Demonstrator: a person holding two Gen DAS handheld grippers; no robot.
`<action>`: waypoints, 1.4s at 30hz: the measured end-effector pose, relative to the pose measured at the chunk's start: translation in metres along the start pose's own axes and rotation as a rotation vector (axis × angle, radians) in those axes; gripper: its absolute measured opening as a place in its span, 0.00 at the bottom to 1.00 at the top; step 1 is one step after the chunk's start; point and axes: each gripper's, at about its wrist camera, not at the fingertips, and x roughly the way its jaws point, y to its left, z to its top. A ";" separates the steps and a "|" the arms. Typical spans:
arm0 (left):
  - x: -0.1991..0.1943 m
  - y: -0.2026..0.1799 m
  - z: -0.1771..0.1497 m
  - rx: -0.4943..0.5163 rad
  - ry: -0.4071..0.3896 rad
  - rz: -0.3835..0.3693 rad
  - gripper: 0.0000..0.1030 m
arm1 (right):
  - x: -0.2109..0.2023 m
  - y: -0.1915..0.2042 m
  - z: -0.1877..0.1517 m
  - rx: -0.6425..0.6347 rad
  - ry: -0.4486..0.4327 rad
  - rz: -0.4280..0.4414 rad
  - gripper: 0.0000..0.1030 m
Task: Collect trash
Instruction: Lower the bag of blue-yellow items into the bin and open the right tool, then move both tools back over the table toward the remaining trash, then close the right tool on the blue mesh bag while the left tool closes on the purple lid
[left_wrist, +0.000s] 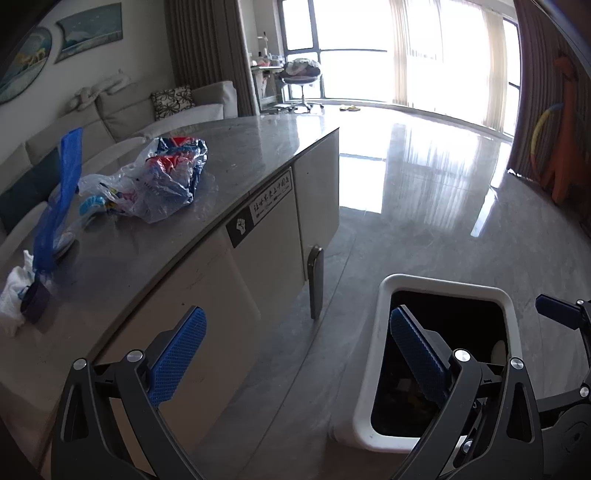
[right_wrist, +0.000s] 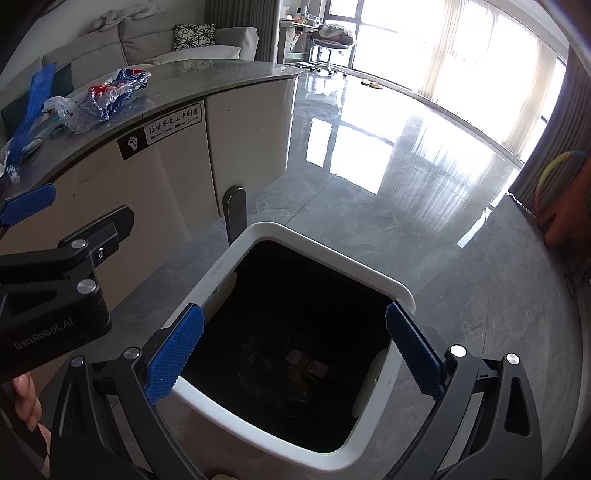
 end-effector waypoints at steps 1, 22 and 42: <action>-0.003 0.003 0.001 -0.005 -0.005 0.003 0.95 | -0.002 0.001 0.003 0.000 -0.012 0.003 0.95; -0.097 0.172 0.037 -0.219 -0.149 0.143 0.95 | -0.103 0.125 0.093 -0.169 -0.383 0.181 0.95; -0.090 0.291 0.049 -0.231 -0.158 0.403 0.95 | -0.031 0.236 0.191 -0.096 -0.296 0.452 0.95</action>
